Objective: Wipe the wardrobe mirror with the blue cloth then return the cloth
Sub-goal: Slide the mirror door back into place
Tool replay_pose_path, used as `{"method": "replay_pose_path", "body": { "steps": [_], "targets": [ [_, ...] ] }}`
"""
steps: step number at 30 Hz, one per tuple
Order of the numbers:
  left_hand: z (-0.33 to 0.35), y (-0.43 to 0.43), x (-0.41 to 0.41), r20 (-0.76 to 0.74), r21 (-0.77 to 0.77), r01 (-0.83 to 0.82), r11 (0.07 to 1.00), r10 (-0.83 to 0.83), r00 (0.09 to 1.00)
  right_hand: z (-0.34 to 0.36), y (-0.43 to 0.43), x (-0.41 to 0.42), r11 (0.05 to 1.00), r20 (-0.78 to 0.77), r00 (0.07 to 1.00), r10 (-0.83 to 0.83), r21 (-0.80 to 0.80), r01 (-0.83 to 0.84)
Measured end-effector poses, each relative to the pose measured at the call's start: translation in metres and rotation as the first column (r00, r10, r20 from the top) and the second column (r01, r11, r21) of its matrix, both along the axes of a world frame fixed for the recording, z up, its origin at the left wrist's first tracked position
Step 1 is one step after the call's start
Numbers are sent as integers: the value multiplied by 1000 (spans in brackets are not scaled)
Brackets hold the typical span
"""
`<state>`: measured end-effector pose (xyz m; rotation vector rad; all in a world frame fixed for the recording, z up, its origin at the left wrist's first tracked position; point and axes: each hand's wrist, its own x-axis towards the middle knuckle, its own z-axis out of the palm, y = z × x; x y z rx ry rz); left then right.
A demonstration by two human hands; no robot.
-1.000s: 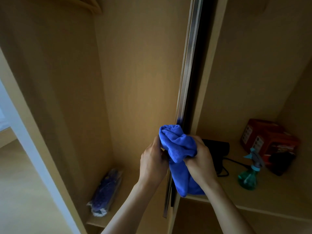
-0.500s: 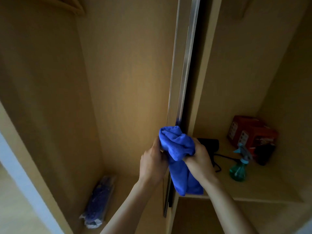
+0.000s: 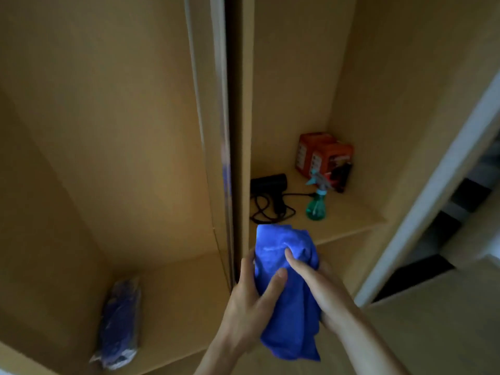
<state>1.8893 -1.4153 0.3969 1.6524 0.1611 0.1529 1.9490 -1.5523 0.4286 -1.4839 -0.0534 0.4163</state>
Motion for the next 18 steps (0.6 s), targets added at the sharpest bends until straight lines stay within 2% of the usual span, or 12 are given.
{"method": "replay_pose_path", "body": {
  "steps": [4, 10, 14, 18],
  "targets": [
    [-29, -33, -8, -54, 26, 147, 989, -145, 988, -20, -37, -29, 985, -84, 981, -175, -7, 175],
    [-58, -93, -16, -161, 103, 351, 931, -333, 929, -39, -105, -76, 913, -128, 905, -407, -44, 405],
    [-61, -141, -24, -176, 159, 460, 873, -434, 884, -47, -150, -106, 841, -149, 830, -538, -33, 539],
    [-61, -198, -41, -199, 141, 581, 802, -552, 810, -51, -201, -144, 742, -215, 728, -651, 25, 670]
  ]
}}
